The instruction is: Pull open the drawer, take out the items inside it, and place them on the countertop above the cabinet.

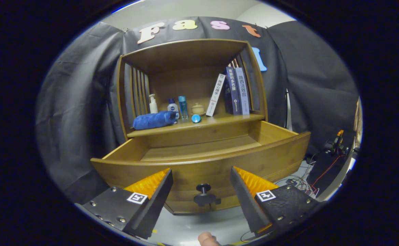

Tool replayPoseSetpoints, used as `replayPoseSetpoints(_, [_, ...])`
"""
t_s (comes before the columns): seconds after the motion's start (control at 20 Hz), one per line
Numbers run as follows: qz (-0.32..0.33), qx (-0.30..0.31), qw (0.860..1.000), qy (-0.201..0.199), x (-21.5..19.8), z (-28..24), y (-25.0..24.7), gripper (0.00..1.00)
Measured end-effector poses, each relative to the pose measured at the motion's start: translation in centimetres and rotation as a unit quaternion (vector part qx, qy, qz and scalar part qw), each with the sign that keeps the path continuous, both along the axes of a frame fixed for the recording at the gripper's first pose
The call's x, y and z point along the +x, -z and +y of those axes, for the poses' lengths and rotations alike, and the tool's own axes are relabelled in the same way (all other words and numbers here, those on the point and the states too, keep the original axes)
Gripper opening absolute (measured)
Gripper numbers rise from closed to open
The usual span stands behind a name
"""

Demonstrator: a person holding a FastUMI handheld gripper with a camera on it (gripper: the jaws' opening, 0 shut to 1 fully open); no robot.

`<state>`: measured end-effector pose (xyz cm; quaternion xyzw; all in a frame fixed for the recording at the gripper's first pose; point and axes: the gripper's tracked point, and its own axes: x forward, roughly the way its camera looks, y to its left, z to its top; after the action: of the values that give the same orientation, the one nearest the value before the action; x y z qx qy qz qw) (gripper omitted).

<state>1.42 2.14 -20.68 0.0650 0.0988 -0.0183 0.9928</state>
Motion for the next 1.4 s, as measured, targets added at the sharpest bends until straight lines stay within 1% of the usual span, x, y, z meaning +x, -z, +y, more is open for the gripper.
replayPoseSetpoints(0.1, [0.003, 0.004, 1.000, 0.002, 0.1, 0.1, 0.7, 1.00])
replayPoseSetpoints(0.25, [0.004, 0.009, 1.000, -0.006, 0.4, 0.7, 1.7, 1.00])
replayPoseSetpoints(0.4, [0.004, -0.008, 1.000, -0.012, 1.6, 0.9, 2.5, 1.00])
replayPoseSetpoints(0.45, [0.006, -0.011, 1.000, -0.025, 2.0, 1.4, 2.9, 1.00])
replayPoseSetpoints(0.5, [-0.009, -0.012, 1.000, -0.020, 1.3, 1.2, 2.4, 1.00])
replayPoseSetpoints(0.55, [-0.013, -0.017, 0.999, -0.024, 2.2, 1.3, 2.5, 1.00])
replayPoseSetpoints(0.6, [-0.023, -0.020, 0.999, -0.025, 2.3, 1.3, 2.6, 0.99])
replayPoseSetpoints(0.7, [-0.023, -0.012, 0.999, -0.029, 2.8, 1.1, 2.8, 0.99])
replayPoseSetpoints(0.85, [-0.017, -0.006, 0.999, -0.038, 4.4, 1.0, 2.5, 0.99])
replayPoseSetpoints(0.95, [-0.013, -0.012, 0.999, -0.039, 5.7, 1.0, 2.5, 0.99])
replayPoseSetpoints(1.1, [-0.014, -0.006, 0.999, -0.037, 7.6, 1.3, 1.6, 0.99])
replayPoseSetpoints(1.15, [-0.003, -0.009, 0.999, -0.038, 8.9, 1.3, 2.0, 0.99])
replayPoseSetpoints(1.4, [0.000, -0.011, 1.000, -0.029, 11.5, 1.9, 2.0, 0.99])
